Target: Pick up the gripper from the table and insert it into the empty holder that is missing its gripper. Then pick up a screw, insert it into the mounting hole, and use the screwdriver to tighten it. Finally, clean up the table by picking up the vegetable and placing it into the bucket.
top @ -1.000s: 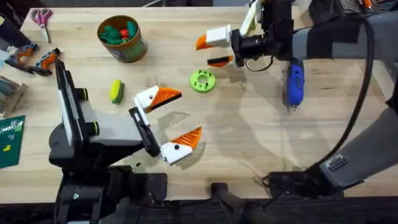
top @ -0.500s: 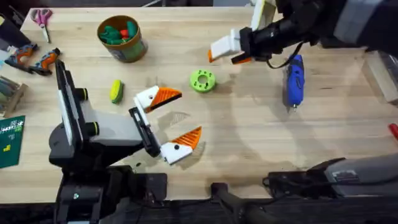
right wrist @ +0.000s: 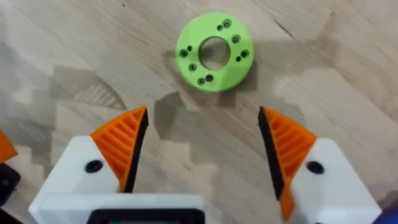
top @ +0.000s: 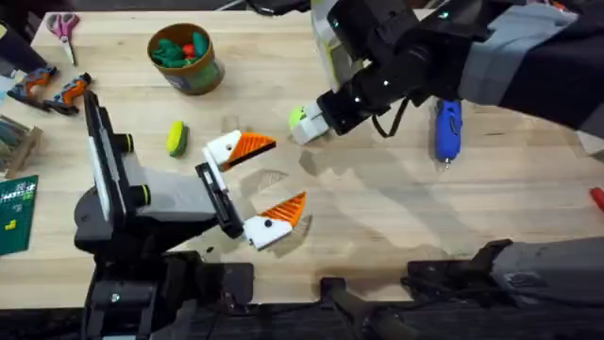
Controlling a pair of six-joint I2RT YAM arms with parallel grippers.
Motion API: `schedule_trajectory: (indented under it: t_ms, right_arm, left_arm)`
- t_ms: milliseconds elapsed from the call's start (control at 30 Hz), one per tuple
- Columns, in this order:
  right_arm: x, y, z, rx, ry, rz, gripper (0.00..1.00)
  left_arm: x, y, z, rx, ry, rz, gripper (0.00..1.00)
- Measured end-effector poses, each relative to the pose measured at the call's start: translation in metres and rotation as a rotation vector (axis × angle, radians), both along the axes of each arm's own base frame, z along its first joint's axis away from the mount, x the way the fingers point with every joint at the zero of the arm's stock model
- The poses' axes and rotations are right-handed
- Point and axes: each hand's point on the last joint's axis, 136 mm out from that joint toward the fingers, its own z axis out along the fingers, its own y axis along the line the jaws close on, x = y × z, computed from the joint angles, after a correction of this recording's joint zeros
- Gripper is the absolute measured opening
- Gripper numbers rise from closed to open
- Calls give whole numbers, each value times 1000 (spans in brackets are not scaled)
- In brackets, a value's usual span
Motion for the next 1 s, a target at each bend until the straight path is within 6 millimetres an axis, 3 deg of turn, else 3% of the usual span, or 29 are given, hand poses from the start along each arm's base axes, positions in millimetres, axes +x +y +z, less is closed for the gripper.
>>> schedule_trajectory:
  t_ms: [200, 467, 667, 800, 1000]
  right_arm:
    - [6, -4, -3, -32, -22, -10, 994]
    - [10, -2, -35, -82, 29, -11, 992]
    - [11, 4, -41, -79, 27, 0, 971]
    - [12, 19, -44, -64, 5, 29, 842]
    - [15, 24, -50, -63, 0, 39, 732]
  left_arm:
    - [0, 0, 0, 0, 0, 0, 986]
    - [3, 1, 0, 2, -2, 18, 987]
    - [5, 3, 0, 4, -3, 31, 986]
    - [5, 3, 0, 4, -3, 32, 986]
    - [5, 3, 0, 4, -3, 32, 986]
